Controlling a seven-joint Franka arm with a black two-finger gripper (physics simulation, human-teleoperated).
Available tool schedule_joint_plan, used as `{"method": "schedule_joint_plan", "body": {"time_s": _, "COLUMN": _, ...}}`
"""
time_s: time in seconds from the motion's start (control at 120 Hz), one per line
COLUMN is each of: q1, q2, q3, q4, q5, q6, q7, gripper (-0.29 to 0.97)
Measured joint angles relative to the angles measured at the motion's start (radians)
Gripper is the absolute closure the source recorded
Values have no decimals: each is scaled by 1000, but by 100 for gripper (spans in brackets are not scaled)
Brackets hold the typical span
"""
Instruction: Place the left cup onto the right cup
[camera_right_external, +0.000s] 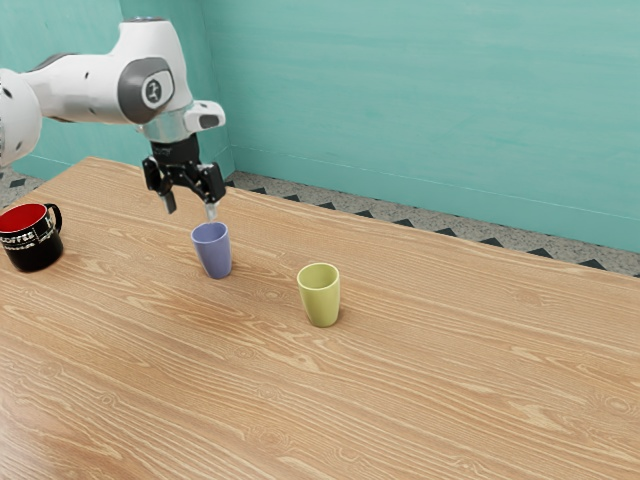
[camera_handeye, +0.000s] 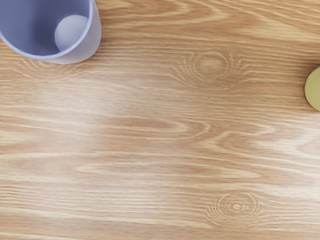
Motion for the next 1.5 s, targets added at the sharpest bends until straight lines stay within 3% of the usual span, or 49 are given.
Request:
{"method": "schedule_joint_plan", "body": {"time_s": 0.983, "q1": 88, "q2": 386, "q3": -50, "q4": 387, "q5": -9, "q6": 42, "q7": 85, "gripper": 3}}
{"method": "schedule_joint_plan", "body": {"time_s": 1.5, "q1": 149, "q2": 498, "q3": -90, "q4": 457, "q5": -9, "q6": 46, "q7": 117, "gripper": 3}}
